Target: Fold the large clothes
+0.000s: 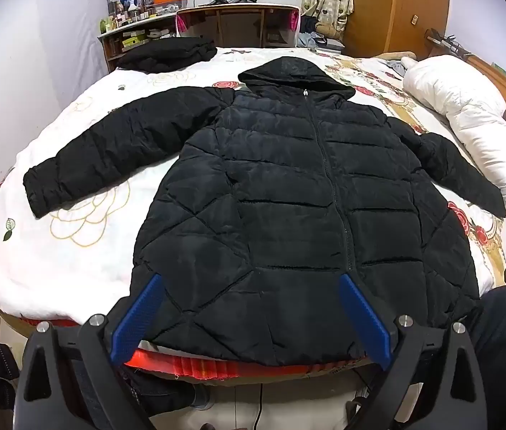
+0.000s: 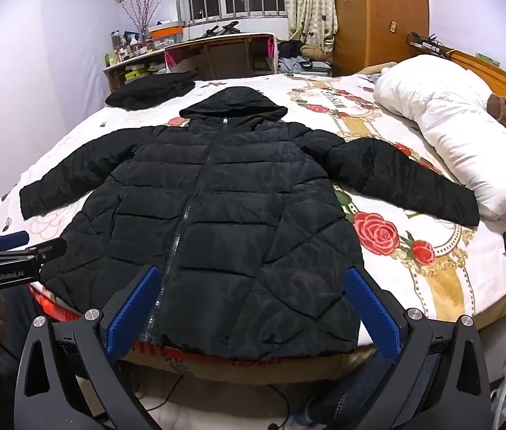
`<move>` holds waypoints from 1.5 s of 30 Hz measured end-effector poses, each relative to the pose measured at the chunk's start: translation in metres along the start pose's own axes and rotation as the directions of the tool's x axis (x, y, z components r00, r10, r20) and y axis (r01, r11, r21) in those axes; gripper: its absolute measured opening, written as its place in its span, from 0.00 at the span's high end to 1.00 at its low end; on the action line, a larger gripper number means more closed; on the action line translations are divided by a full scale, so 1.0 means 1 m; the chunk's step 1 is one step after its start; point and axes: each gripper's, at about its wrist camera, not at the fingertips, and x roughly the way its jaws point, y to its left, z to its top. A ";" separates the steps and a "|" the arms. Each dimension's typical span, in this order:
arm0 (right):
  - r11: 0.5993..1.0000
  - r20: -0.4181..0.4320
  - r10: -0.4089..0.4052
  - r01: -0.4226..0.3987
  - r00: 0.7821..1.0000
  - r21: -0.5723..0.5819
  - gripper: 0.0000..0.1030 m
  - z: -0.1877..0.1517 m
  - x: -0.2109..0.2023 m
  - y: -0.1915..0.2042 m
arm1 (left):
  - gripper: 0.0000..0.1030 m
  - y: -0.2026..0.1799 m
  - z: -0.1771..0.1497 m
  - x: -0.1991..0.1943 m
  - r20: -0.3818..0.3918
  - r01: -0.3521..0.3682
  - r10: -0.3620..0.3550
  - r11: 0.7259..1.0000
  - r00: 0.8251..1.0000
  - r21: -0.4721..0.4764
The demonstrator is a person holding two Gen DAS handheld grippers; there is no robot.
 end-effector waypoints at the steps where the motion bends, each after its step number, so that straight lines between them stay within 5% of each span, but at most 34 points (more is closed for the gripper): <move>1: 1.000 -0.001 0.000 0.000 1.000 0.000 0.01 0.000 0.000 0.000 | 0.04 0.000 0.000 0.000 0.000 -0.001 0.001 1.000 1.000 -0.001; 45: 1.000 -0.016 -0.001 0.001 1.000 0.001 0.01 -0.001 0.006 -0.001 | 0.04 0.001 -0.003 0.007 -0.020 0.002 -0.002 1.000 1.000 -0.014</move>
